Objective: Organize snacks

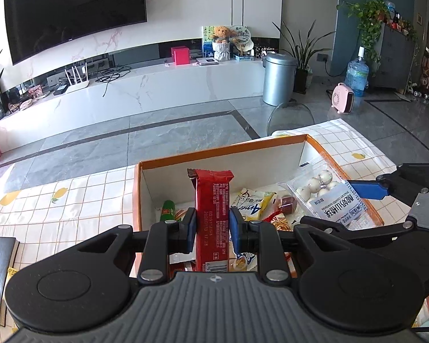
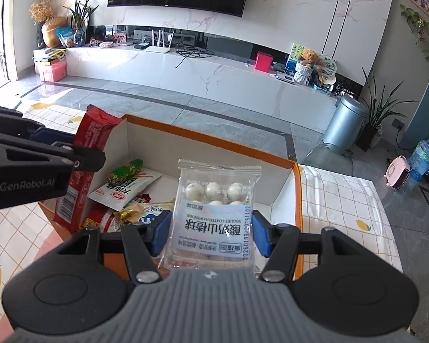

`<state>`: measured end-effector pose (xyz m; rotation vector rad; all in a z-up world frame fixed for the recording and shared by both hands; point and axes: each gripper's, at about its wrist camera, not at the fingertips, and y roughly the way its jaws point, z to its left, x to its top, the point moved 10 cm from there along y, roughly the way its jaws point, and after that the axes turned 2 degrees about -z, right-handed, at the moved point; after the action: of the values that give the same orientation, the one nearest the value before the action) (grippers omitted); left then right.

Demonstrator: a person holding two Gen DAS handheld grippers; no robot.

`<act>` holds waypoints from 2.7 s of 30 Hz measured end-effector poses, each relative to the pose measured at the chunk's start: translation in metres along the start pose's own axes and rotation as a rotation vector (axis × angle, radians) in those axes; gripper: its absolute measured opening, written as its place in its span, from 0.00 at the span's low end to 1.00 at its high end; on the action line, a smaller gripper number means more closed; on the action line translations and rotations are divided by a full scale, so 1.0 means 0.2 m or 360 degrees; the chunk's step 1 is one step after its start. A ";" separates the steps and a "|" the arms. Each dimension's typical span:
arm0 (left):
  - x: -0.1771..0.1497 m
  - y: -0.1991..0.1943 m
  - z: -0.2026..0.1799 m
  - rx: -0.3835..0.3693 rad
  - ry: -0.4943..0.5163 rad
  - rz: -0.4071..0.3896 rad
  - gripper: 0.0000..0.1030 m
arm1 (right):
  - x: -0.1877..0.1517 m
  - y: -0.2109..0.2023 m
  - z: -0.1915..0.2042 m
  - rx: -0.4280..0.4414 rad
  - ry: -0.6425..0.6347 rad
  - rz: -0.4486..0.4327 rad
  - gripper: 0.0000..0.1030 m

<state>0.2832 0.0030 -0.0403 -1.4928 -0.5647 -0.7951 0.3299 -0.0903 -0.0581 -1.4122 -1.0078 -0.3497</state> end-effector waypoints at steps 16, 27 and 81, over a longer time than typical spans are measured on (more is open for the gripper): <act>-0.13 0.38 0.03 -0.0044 0.0060 0.0329 0.25 | -0.06 0.53 -0.01 -0.0022 -0.0267 0.0300 0.55; -0.22 0.49 0.04 0.0018 0.0130 0.0484 0.26 | -0.09 0.64 0.01 -0.0015 -0.0374 0.0396 0.57; -0.09 -0.56 0.04 0.0250 0.0057 -0.0244 0.86 | 0.06 -0.57 -0.05 -0.0070 -0.0026 -0.0271 0.96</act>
<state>0.1889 0.0231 0.0182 -1.3001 -0.7048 -0.8737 0.2559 -0.1177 0.0258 -1.3738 -1.1429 -0.4886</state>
